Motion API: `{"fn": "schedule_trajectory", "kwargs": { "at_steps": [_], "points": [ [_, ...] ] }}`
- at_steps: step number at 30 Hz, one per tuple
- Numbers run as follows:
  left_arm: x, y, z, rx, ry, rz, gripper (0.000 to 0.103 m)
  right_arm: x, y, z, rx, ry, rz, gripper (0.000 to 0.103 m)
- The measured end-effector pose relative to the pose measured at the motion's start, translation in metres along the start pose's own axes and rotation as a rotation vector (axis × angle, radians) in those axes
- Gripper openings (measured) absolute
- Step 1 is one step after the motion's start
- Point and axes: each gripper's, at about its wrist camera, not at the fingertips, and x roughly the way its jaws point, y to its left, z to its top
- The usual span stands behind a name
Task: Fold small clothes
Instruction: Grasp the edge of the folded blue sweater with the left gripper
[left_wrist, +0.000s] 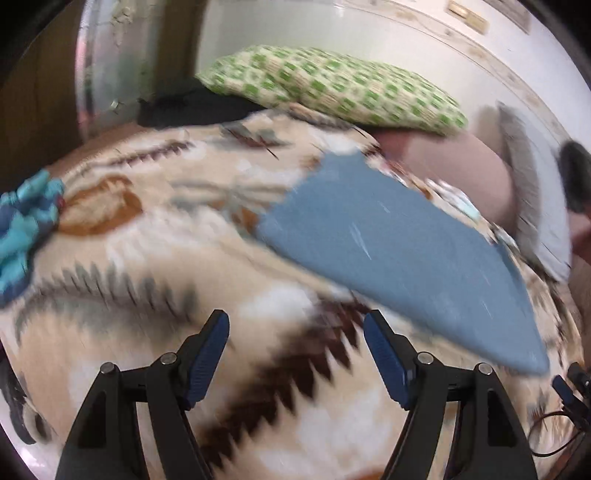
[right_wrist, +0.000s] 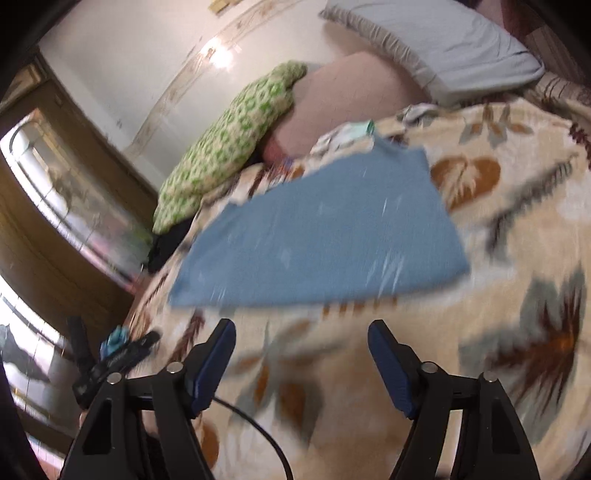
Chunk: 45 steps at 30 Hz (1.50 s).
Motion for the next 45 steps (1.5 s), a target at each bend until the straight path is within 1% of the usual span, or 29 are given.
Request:
{"fn": "schedule_trajectory", "kwargs": {
  "at_steps": [2, 4, 5, 6, 8, 10, 12, 13, 14, 15, 16, 17, 19, 21, 23, 24, 26, 29, 30, 32, 33, 34, 35, 37, 39, 41, 44, 45],
  "points": [
    [0.006, 0.001, 0.023, 0.001, -0.037, 0.034, 0.076, 0.013, -0.007, 0.021, 0.025, -0.019, -0.018, 0.073],
    [0.017, 0.0, 0.041, -0.006, -0.055, 0.057, 0.076, 0.03, -0.014, 0.041, 0.045, -0.02, -0.038, 0.073],
    [0.024, -0.001, 0.05, -0.03, -0.069, 0.057, 0.076, 0.035, -0.017, 0.047, 0.05, -0.02, -0.046, 0.073],
    [0.031, -0.002, 0.057, -0.056, -0.079, 0.043, 0.076, 0.043, -0.023, 0.054, 0.062, -0.012, -0.052, 0.073],
    [0.046, -0.007, 0.063, -0.078, -0.083, 0.012, 0.076, 0.051, -0.031, 0.061, 0.088, 0.001, -0.058, 0.073],
    [0.065, -0.014, 0.06, -0.062, -0.054, 0.021, 0.076, 0.06, -0.042, 0.064, 0.107, 0.021, -0.085, 0.073],
    [0.087, -0.02, 0.051, -0.037, 0.029, 0.048, 0.076, 0.07, -0.056, 0.061, 0.142, 0.066, -0.122, 0.073],
    [0.102, -0.022, 0.047, -0.009, 0.099, 0.093, 0.076, 0.075, -0.06, 0.06, 0.154, 0.088, -0.129, 0.071],
    [0.108, -0.023, 0.045, 0.015, 0.134, 0.114, 0.076, 0.08, -0.065, 0.058, 0.164, 0.112, -0.142, 0.072],
    [0.112, -0.025, 0.041, 0.062, 0.126, 0.127, 0.078, 0.083, -0.067, 0.056, 0.159, 0.12, -0.153, 0.071],
    [0.11, -0.027, 0.04, 0.091, 0.109, 0.14, 0.078, 0.083, -0.066, 0.055, 0.138, 0.116, -0.16, 0.071],
    [0.11, -0.028, 0.039, 0.106, 0.113, 0.145, 0.078, 0.083, -0.063, 0.053, 0.107, 0.114, -0.172, 0.071],
    [0.108, -0.024, 0.037, 0.119, 0.113, 0.131, 0.078, 0.087, -0.059, 0.046, 0.044, 0.132, -0.214, 0.067],
    [0.106, -0.021, 0.035, 0.132, 0.114, 0.125, 0.078, 0.086, -0.058, 0.04, 0.01, 0.14, -0.242, 0.059],
    [0.101, -0.018, 0.033, 0.141, 0.114, 0.119, 0.078, 0.08, -0.064, 0.035, 0.04, 0.144, -0.236, 0.055],
    [0.096, -0.014, 0.033, 0.126, 0.112, 0.105, 0.078, 0.077, -0.067, 0.033, 0.054, 0.145, -0.229, 0.051],
    [0.088, -0.005, 0.039, 0.084, 0.094, 0.089, 0.078, 0.074, -0.069, 0.032, 0.062, 0.15, -0.23, 0.049],
    [0.071, 0.018, 0.05, -0.003, 0.029, 0.08, 0.078, 0.067, -0.058, 0.037, 0.047, 0.125, -0.258, 0.048],
    [0.068, 0.026, 0.053, -0.028, 0.019, 0.08, 0.078, 0.061, -0.05, 0.04, 0.026, 0.088, -0.251, 0.048],
    [0.066, 0.042, 0.057, -0.088, 0.006, 0.077, 0.078, 0.046, -0.033, 0.045, -0.024, -0.014, -0.194, 0.05],
    [0.069, 0.048, 0.059, -0.113, 0.014, 0.066, 0.079, 0.038, -0.024, 0.047, -0.06, -0.075, -0.174, 0.05],
    [0.074, 0.053, 0.059, -0.136, 0.038, 0.041, 0.079, 0.033, -0.016, 0.048, -0.096, -0.119, -0.169, 0.051],
    [0.078, 0.054, 0.058, -0.148, 0.06, 0.024, 0.079, 0.034, -0.012, 0.048, -0.11, -0.13, -0.171, 0.053],
    [0.084, 0.052, 0.056, -0.165, 0.089, -0.016, 0.079, 0.041, -0.011, 0.048, -0.1, -0.113, -0.161, 0.053],
    [0.091, 0.046, 0.054, -0.196, 0.125, -0.112, 0.079, 0.05, -0.014, 0.048, -0.076, -0.077, -0.168, 0.053],
    [0.094, 0.039, 0.052, -0.208, 0.145, -0.175, 0.081, 0.054, -0.016, 0.048, -0.07, -0.058, -0.174, 0.053],
    [0.098, 0.033, 0.05, -0.184, 0.128, -0.139, 0.081, 0.052, -0.017, 0.048, -0.073, -0.074, -0.163, 0.053],
    [0.1, 0.031, 0.05, -0.18, 0.123, -0.139, 0.081, 0.051, -0.018, 0.048, -0.072, -0.075, -0.159, 0.053]
  ]
}}
